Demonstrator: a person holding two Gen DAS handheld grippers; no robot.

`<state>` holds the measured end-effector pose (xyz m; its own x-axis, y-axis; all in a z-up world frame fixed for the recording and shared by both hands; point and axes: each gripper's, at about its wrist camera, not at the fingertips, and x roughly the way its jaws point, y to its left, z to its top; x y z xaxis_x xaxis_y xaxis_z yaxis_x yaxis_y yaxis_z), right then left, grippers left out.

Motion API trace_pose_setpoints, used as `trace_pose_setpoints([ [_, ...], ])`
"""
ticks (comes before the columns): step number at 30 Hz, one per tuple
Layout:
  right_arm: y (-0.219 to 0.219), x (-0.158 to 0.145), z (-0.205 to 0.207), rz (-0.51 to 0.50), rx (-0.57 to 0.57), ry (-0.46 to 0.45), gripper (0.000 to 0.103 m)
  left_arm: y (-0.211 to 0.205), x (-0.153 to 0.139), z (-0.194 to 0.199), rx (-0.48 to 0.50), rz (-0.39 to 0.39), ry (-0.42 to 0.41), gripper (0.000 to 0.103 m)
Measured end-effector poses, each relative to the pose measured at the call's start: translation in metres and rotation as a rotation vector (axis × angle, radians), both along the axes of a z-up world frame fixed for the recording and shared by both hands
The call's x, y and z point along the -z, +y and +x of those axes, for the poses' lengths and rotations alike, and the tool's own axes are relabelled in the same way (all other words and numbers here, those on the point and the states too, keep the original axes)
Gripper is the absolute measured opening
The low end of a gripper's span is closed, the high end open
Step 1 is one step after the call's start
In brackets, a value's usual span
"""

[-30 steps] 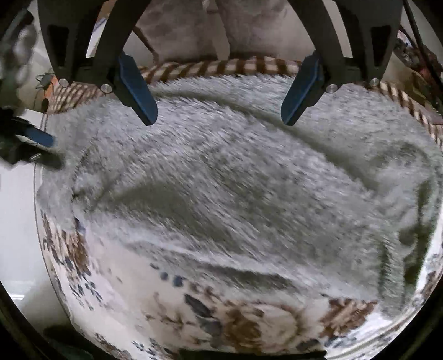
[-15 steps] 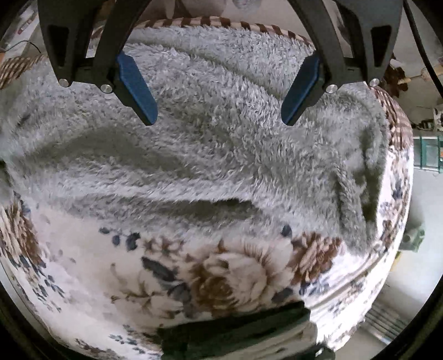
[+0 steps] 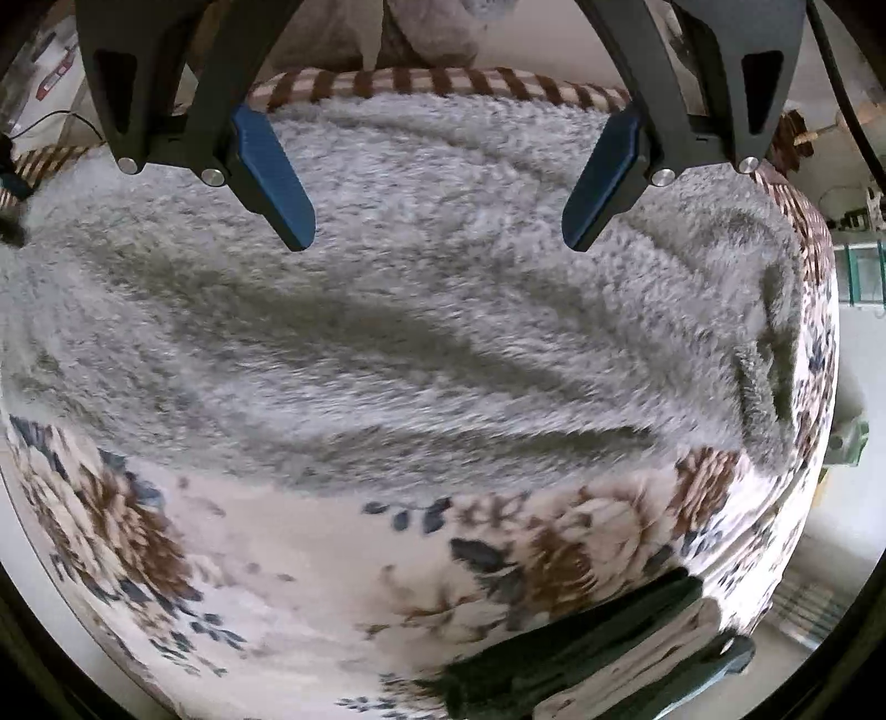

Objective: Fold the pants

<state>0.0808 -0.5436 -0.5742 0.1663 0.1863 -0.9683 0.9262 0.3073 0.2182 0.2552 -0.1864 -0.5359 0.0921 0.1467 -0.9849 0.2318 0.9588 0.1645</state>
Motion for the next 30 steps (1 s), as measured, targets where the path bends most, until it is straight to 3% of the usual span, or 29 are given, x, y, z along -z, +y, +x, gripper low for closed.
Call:
trace_pose_setpoints([
  [2,-0.004,-0.025,0.007,-0.061,-0.005,-0.064,0.061,-0.007,0.001,0.0,0.001,-0.004,0.001,0.091],
  [5,-0.023,-0.038,0.042,-0.15,-0.101,-0.078,0.061,-0.017,0.002,0.002,-0.009,-0.014,-0.001,0.091],
  [12,-0.074,0.033,0.144,-0.08,-0.397,0.034,0.061,-0.045,0.009,0.02,-0.013,0.015,-0.074,0.091],
  [14,-0.068,0.046,0.161,-0.085,-0.493,0.068,0.044,-0.051,0.013,0.027,-0.022,0.025,-0.094,0.091],
  [15,-0.063,0.045,0.166,-0.12,-0.532,0.075,0.014,-0.054,0.015,0.031,-0.026,0.024,-0.097,0.091],
  [19,-0.06,-0.002,0.17,-0.342,-0.538,0.037,0.013,-0.062,0.019,0.039,-0.021,0.024,-0.106,0.091],
  [21,-0.072,-0.004,0.172,-0.357,-0.506,0.051,0.013,-0.063,0.018,0.04,-0.017,0.027,-0.114,0.091],
  [22,-0.081,0.005,0.173,-0.324,-0.489,0.067,0.013,-0.063,0.017,0.041,-0.018,0.029,-0.12,0.091],
  [24,-0.091,0.036,0.178,-0.147,-0.485,0.088,0.017,-0.061,0.017,0.041,-0.022,0.029,-0.118,0.091],
  [26,-0.093,0.028,0.171,-0.113,-0.472,0.036,0.024,-0.06,0.017,0.041,-0.029,0.023,-0.103,0.091],
  [28,-0.096,0.0,0.149,-0.153,-0.424,-0.028,0.057,-0.058,0.016,0.037,-0.032,0.009,-0.093,0.091],
  [30,-0.099,-0.034,0.106,-0.211,-0.33,-0.054,0.068,-0.058,0.014,0.033,-0.025,-0.003,-0.091,0.091],
])
